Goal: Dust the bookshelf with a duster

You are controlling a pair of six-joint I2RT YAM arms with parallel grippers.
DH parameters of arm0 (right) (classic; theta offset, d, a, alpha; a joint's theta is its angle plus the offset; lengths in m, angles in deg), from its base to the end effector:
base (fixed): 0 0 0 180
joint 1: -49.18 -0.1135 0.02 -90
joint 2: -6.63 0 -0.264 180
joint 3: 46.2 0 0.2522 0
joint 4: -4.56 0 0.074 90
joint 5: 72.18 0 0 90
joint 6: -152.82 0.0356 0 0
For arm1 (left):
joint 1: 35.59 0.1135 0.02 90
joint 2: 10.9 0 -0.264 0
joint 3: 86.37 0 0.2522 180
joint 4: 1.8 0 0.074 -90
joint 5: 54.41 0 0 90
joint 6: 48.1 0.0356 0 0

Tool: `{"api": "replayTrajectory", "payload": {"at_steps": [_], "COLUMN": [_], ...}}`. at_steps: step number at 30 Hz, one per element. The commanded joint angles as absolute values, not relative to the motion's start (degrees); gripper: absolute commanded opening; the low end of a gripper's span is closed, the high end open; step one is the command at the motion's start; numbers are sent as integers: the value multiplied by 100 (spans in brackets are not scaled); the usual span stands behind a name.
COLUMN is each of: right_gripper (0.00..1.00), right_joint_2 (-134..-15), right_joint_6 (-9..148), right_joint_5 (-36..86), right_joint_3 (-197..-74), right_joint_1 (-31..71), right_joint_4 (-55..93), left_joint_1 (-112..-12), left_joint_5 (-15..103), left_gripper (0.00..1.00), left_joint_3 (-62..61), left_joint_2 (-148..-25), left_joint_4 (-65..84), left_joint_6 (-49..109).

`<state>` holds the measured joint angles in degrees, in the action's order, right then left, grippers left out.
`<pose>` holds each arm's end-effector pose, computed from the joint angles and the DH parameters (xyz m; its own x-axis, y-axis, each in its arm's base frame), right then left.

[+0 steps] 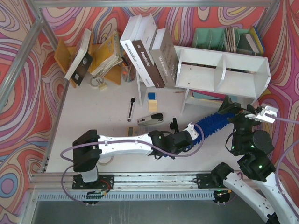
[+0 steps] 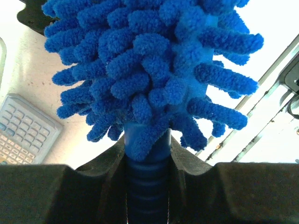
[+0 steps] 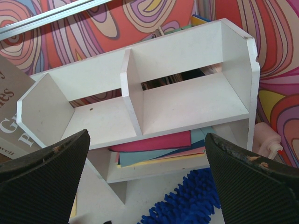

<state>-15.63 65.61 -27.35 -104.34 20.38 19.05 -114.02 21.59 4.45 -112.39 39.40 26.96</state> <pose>0.0755 0.0127 0.3975 0.3309 0.2211 -0.9174 0.2232 0.9263 0.3037 0.0861 -0.3778 0.2401 -0.3898 0.6567 -0.6456 0.8488 0.5281 0.0247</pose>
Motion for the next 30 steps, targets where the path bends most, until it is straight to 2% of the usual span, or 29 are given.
{"api": "replayTrajectory", "payload": {"at_steps": [1, 8, 19, 25, 30], "right_gripper": [99, 99, 99, 99, 99], "right_joint_2": [-1613, -1644, -1622, -1634, -1624], "right_joint_6": [6528, 6542, 6557, 6601, 6643], "right_joint_5": [-2780, -2730, -2732, -2732, -2710], "right_joint_3": [-10452, -10456, -10456, -10459, -10498], "right_joint_1": [2061, 2061, 2061, 2061, 2061], "right_joint_4": [1832, 1848, 1867, 1854, 1909], "left_joint_1": [-11397, -11392, -11392, -11390, -11397], "left_joint_5": [1998, 2285, 2035, 2183, 2132], "left_gripper": [0, 0, 0, 0, 0], "left_joint_3": [523, 120, 553, 200, 570], "left_joint_2": [-10897, -11298, -10787, -11101, -11204], "left_joint_4": [3696, 3364, 3748, 3420, 3630], "left_joint_6": [2825, 2530, 2802, 2620, 2782]}}
